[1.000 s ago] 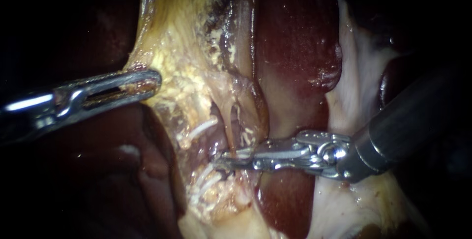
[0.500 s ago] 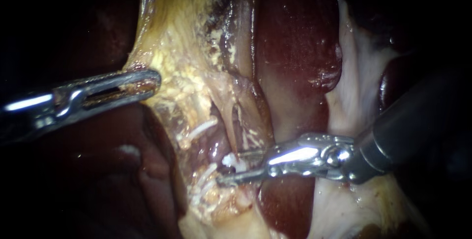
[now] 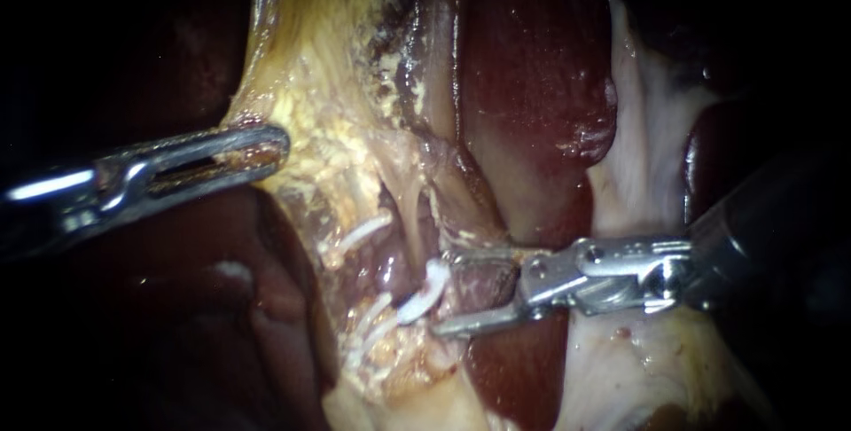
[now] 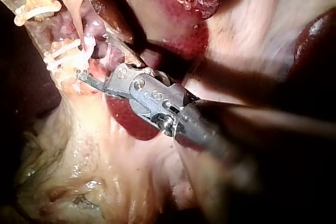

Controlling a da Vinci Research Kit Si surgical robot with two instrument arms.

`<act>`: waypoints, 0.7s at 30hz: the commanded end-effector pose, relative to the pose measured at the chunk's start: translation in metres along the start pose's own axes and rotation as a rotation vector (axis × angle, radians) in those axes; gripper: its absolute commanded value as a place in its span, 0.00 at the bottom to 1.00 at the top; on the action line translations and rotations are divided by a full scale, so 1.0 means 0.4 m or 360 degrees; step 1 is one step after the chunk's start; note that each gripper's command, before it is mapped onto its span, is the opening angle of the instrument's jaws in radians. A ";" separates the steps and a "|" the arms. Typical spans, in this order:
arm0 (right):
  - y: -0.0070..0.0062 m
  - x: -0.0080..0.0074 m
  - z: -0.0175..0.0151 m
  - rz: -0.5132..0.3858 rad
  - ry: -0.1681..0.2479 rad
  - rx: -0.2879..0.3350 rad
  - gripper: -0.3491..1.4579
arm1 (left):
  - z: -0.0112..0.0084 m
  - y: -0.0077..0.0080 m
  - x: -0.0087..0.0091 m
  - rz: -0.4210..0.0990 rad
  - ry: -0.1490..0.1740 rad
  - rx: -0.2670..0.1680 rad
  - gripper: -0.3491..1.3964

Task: Going back first clip right tube

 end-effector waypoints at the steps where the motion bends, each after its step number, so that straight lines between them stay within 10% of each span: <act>1: 0.0000 0.0005 -0.0011 -0.0001 0.0009 0.0001 0.52 | 0.0000 0.0000 0.0000 0.0000 0.0000 0.0000 0.00; 21: -0.0019 0.0152 -0.0189 -0.0223 0.0162 -0.0010 0.52 | 0.0000 0.0001 0.0000 0.0000 0.0000 0.0000 0.00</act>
